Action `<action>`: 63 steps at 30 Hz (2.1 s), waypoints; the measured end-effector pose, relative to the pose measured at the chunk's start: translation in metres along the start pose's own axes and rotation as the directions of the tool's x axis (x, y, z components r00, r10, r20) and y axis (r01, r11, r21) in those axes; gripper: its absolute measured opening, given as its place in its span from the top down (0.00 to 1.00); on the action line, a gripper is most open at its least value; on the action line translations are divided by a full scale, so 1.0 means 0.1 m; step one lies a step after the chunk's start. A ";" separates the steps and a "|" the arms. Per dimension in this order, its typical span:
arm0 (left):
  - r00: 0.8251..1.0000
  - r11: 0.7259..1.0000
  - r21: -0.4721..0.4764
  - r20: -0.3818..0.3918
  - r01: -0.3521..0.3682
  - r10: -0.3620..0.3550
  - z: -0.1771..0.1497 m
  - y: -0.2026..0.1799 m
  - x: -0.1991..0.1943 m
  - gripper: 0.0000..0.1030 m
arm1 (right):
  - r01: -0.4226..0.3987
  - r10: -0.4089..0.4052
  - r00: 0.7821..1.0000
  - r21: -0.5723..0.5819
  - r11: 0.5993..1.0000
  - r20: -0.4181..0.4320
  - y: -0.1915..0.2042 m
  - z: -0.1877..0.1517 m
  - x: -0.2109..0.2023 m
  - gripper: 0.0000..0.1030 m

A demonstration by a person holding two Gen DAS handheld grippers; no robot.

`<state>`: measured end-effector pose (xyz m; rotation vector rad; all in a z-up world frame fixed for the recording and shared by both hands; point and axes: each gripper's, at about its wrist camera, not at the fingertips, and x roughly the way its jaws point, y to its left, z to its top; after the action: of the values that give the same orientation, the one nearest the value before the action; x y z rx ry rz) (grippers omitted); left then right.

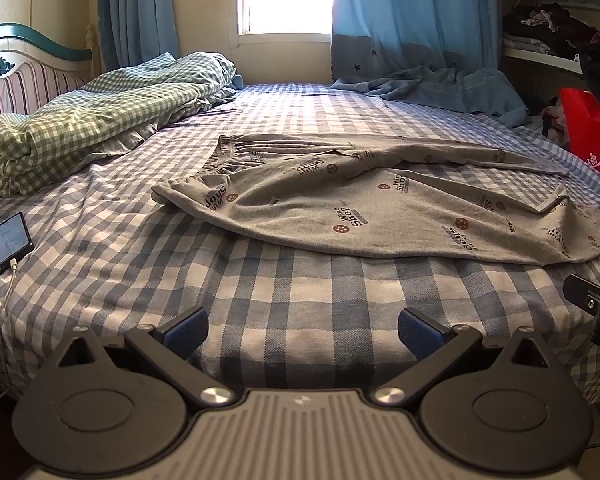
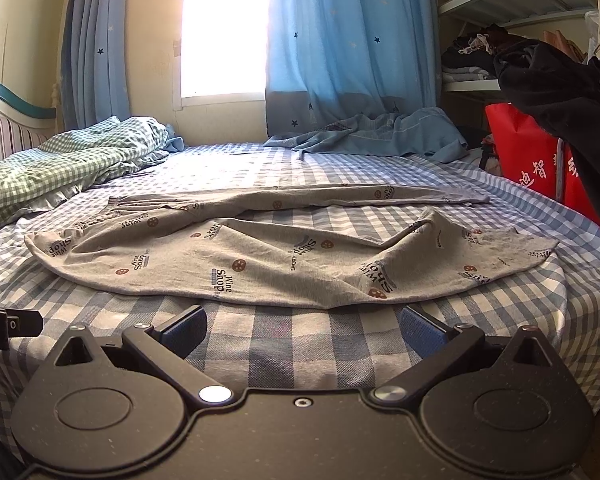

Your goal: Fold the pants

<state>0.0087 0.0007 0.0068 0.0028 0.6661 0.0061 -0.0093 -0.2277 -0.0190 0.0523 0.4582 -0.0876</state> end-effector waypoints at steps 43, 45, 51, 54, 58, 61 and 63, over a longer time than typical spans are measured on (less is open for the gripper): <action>1.000 1.000 0.009 0.019 0.023 -0.023 0.33 0.03 0.09 0.00 | 0.016 -0.016 0.999 -0.014 1.000 -0.050 0.04 0.32 0.19 0.00; 0.999 0.999 0.020 0.021 0.029 -0.030 0.42 0.03 0.11 0.00 | 0.010 -0.012 0.999 -0.026 1.000 -0.046 0.04 0.37 0.21 0.00; 0.998 0.999 0.052 0.057 -0.013 0.010 0.83 0.06 0.22 0.00 | 0.012 -0.014 1.000 -0.059 0.998 -0.028 0.03 0.62 0.36 0.00; 0.997 0.997 0.068 0.068 -0.041 0.036 1.08 0.07 0.32 0.00 | 0.005 -0.006 1.000 -0.062 0.998 -0.019 0.00 0.79 0.48 0.00; 0.994 0.990 0.115 0.073 -0.085 0.076 1.42 0.04 0.53 0.00 | -0.008 0.008 1.000 -0.084 0.996 -0.002 -0.02 1.07 0.70 0.00; 0.995 0.988 0.126 0.059 -0.093 0.086 1.66 0.02 0.72 0.00 | -0.036 0.038 0.999 -0.108 0.993 0.016 -0.04 1.32 0.90 0.00; 0.995 0.988 0.124 0.043 -0.093 0.088 1.82 0.05 0.89 0.00 | -0.074 0.078 0.997 -0.125 0.989 0.028 -0.07 1.48 1.04 0.00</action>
<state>0.1908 0.0060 0.0951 0.1545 0.6277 0.0510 0.1481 -0.2524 0.0676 -0.0539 0.4273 0.0153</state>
